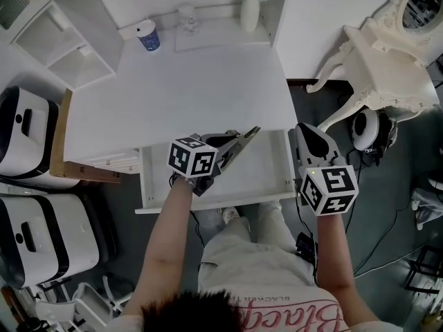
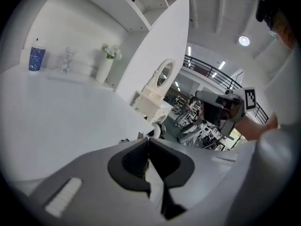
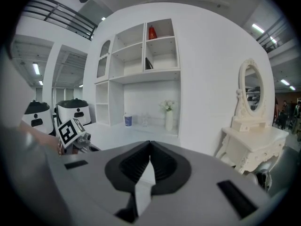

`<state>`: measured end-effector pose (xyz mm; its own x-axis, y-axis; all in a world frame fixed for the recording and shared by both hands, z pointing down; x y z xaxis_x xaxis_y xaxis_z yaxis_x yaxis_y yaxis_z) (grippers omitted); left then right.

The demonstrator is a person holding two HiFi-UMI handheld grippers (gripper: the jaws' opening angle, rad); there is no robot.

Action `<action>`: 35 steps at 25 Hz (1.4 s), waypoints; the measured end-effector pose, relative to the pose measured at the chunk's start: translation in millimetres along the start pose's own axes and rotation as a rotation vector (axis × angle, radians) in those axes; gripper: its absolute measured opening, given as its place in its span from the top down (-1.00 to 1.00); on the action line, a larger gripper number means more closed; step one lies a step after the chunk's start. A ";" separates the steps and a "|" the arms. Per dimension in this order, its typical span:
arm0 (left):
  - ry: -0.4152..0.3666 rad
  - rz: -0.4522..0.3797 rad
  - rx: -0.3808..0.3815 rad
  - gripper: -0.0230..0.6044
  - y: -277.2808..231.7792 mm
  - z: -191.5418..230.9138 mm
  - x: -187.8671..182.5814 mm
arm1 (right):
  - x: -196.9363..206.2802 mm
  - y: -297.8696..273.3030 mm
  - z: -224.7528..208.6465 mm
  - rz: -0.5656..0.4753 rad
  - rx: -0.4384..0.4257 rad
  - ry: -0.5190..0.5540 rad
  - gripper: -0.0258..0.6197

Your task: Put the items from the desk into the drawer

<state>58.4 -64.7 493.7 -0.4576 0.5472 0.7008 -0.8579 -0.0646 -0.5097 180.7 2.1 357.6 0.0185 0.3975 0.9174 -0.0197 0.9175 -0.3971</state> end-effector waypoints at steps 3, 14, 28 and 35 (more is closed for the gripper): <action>0.005 0.064 0.013 0.88 -13.8 3.4 16.4 | 5.5 -0.4 -4.4 0.011 0.007 -0.011 0.90; 0.069 0.235 0.064 0.88 -57.6 16.5 64.1 | 25.9 -7.6 -16.9 0.063 0.015 -0.045 0.90; 0.124 0.317 0.066 0.88 -98.0 33.3 93.4 | 51.4 -17.4 -45.1 0.124 0.032 -0.074 0.90; 0.088 0.340 0.016 0.84 -102.9 44.4 101.0 | 55.6 -23.5 -51.1 0.138 0.022 -0.075 0.89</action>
<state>90.0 -39.9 639.1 -0.6966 0.5621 0.4459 -0.6634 -0.2681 -0.6985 233.3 3.2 416.6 -0.0601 0.5172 0.8537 -0.0386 0.8534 -0.5197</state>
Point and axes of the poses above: the fingertips, and each gripper's own axes: y backward along the fingers, z to its left, x out of its underside, the point moved 1 cm from there along y, backward along the fingers, and after that the axes turned 4 degrees about z, right-handed, at the moved point
